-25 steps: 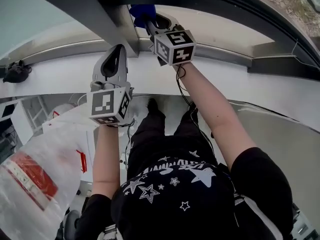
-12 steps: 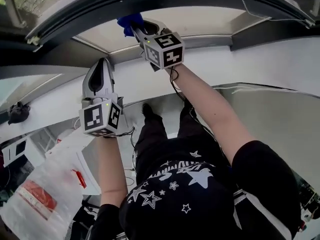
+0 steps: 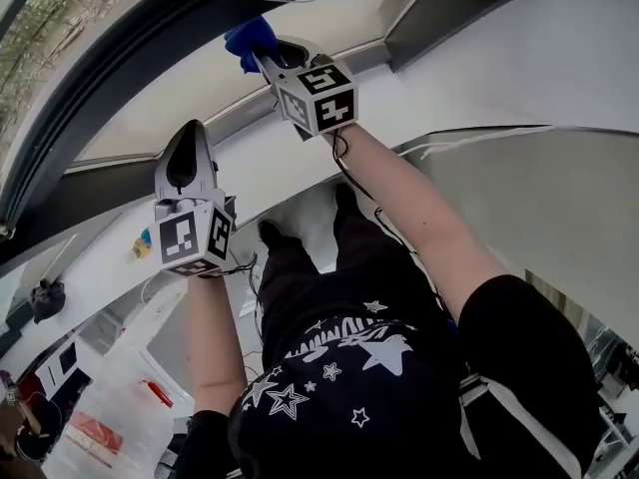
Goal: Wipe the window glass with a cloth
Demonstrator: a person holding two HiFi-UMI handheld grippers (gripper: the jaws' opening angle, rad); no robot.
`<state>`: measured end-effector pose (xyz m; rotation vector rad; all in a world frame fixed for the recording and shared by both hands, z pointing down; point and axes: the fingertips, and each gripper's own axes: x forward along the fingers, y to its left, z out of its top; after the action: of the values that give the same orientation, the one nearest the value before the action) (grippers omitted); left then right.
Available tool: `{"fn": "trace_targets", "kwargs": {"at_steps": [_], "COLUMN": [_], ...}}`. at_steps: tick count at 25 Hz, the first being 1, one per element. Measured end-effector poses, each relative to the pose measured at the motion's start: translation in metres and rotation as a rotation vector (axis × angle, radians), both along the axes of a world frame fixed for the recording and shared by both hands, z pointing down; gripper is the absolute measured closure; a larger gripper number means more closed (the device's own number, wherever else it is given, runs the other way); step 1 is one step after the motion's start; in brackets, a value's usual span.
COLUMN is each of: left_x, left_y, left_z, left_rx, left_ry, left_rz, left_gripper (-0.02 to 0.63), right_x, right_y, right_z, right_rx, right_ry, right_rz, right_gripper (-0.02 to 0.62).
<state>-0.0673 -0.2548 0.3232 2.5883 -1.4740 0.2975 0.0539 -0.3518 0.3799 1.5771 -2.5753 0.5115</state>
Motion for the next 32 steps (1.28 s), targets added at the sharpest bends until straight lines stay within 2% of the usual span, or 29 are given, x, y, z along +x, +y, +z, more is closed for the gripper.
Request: {"fn": "trace_targets", "kwargs": {"at_steps": [5, 9, 12, 18, 27, 32], "left_x": [0.067, 0.112, 0.136, 0.177, 0.208, 0.185], "left_y": [0.001, 0.001, -0.005, -0.017, -0.022, -0.011], "left_z": [0.009, -0.009, -0.016, 0.007, 0.002, 0.007], "left_rx": [-0.014, -0.026, -0.026, -0.018, -0.003, -0.015], "left_ry": [-0.015, -0.007, 0.001, -0.013, 0.001, 0.031], "left_rz": [0.066, 0.104, 0.123, 0.149, 0.189, 0.155], "left_gripper": [0.598, 0.598, 0.598, 0.598, 0.598, 0.597], "right_x": [0.084, 0.148, 0.188, 0.258, 0.315, 0.306], "right_y": [0.000, -0.002, -0.012, -0.025, -0.028, -0.023], "right_z": [0.012, -0.009, -0.022, 0.003, 0.001, 0.001], "right_rx": [-0.014, -0.009, 0.010, 0.014, 0.003, -0.003], "right_ry": [-0.026, -0.036, -0.028, -0.030, -0.097, -0.121], "right_rz": [0.098, 0.181, 0.242, 0.357, 0.489, 0.503], "right_gripper": [0.518, 0.518, 0.518, 0.518, 0.518, 0.518]}}
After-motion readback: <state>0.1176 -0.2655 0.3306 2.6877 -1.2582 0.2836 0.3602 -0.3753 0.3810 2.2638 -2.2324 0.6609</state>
